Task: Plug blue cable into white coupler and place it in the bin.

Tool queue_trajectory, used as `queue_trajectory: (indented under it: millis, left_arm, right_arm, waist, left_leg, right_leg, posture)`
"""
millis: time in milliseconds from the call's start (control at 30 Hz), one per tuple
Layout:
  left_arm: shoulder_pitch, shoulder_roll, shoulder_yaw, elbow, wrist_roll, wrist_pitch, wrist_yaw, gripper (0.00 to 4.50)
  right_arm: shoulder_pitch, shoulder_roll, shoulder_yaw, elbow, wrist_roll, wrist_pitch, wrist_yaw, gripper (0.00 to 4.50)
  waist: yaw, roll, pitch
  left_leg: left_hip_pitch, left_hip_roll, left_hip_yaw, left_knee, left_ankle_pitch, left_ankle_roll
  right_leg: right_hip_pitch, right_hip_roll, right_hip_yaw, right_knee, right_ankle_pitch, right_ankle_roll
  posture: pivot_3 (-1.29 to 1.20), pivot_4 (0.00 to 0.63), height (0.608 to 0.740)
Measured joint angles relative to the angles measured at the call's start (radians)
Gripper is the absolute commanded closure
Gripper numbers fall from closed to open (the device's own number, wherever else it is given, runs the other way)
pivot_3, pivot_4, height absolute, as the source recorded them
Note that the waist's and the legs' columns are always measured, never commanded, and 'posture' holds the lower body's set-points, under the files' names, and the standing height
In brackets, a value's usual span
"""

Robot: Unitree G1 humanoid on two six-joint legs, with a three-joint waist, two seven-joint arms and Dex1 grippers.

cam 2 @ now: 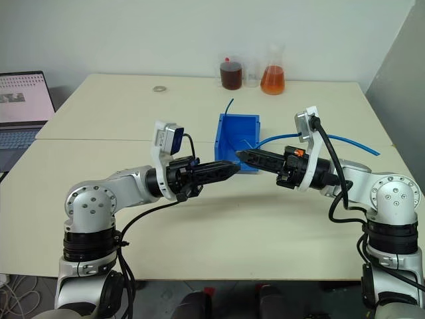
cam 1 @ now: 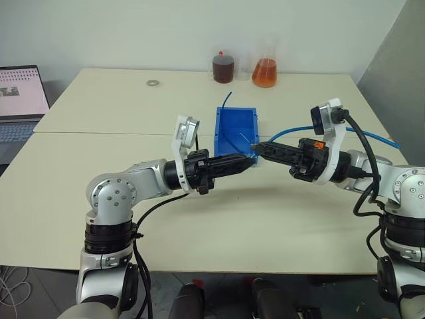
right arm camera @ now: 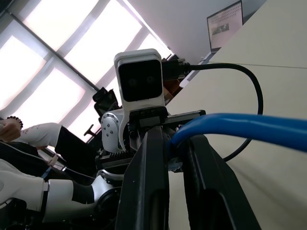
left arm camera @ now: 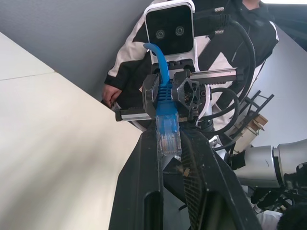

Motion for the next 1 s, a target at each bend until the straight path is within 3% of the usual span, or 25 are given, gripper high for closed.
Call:
queue_trajectory:
  millis: [33, 333, 600, 667, 767, 800, 900, 1000]
  left_arm:
    - [0.000, 0.000, 0.000, 0.000, 0.000, -0.001, 0.000, 3.55]
    - [0.009, 0.027, 0.010, 0.000, -0.005, -0.036, 0.001, 1.86]
    - [0.184, 0.164, 0.058, -0.113, -0.054, -0.017, 0.025, 0.35]
    - [0.238, 0.214, 0.061, -0.147, 0.015, -0.058, 0.034, 0.03]
    - [0.350, 0.310, 0.036, -0.185, 0.180, -0.154, 0.044, 0.03]
    - [0.435, 0.328, 0.004, -0.191, 0.299, -0.228, 0.065, 0.03]
    - [0.497, 0.291, -0.049, -0.185, 0.491, -0.382, 0.170, 0.03]
    - [0.517, 0.213, -0.118, -0.045, 0.677, -0.557, 0.240, 0.03]
  right_arm:
    - [0.000, -0.001, 0.001, 0.000, -0.001, -0.001, 0.002, 4.38]
    - [-0.003, -0.006, 0.018, -0.001, -0.037, -0.008, 0.012, 4.38]
    - [-0.007, -0.032, 0.016, 0.003, -0.120, -0.022, 0.067, 4.38]
    - [-0.008, -0.036, 0.018, 0.002, -0.150, -0.031, 0.083, 4.38]
    - [0.007, -0.046, 0.018, -0.005, -0.190, -0.041, 0.111, 4.38]
    - [0.027, -0.048, 0.018, -0.007, -0.212, -0.044, 0.121, 4.38]
    - [0.030, -0.047, 0.021, -0.021, -0.240, -0.050, 0.141, 4.38]
    - [0.030, -0.040, 0.023, -0.024, -0.273, -0.059, 0.159, 4.38]
  waist:
    - [0.000, 0.000, 0.000]
    - [0.000, 0.000, 0.000]
    - [-0.001, 0.000, 0.000]
    - [0.000, 0.000, 0.000]
    - [-0.001, 0.000, 0.000]
    - [0.001, 0.000, 0.000]
    - [0.006, 0.000, 0.000]
    - [0.006, 0.000, 0.000]
  left_leg:
    - [0.000, 0.000, 0.000, 0.000, 0.000, 0.000]
    - [0.000, 0.000, 0.000, 0.000, 0.000, 0.000]
    - [-0.002, 0.001, 0.002, -0.001, 0.000, 0.000]
    - [-0.002, 0.001, 0.002, -0.001, 0.000, 0.000]
    - [-0.001, 0.001, 0.003, -0.002, 0.000, 0.000]
    - [-0.001, 0.001, 0.003, -0.001, 0.000, 0.000]
    - [-0.002, 0.000, 0.003, -0.001, 0.000, 0.000]
    - [-0.002, 0.001, 0.002, -0.001, 0.000, 0.000]
  right_leg:
    - [0.000, 0.000, 0.000, 0.000, 0.000, 0.000]
    - [-0.001, 0.000, 0.000, 0.000, 0.000, 0.000]
    - [-0.004, 0.000, 0.002, 0.001, 0.000, 0.000]
    - [-0.004, 0.000, 0.002, 0.001, 0.000, 0.000]
    - [-0.004, 0.000, 0.003, 0.000, 0.000, 0.000]
    - [-0.004, 0.000, 0.003, 0.000, 0.000, 0.000]
    - [-0.004, 0.000, 0.003, -0.001, 0.000, 0.000]
    - [-0.004, 0.000, 0.002, 0.000, 0.000, 0.000]
  posture:
    - [0.00, 0.150, 0.740]
    - [0.00, 0.150, 0.740]
    - [0.00, 0.150, 0.740]
    - [0.00, 0.150, 0.740]
    - [0.00, 0.150, 0.740]
    - [0.00, 0.150, 0.740]
    - [0.00, 0.150, 0.740]
    - [0.00, 0.150, 0.740]
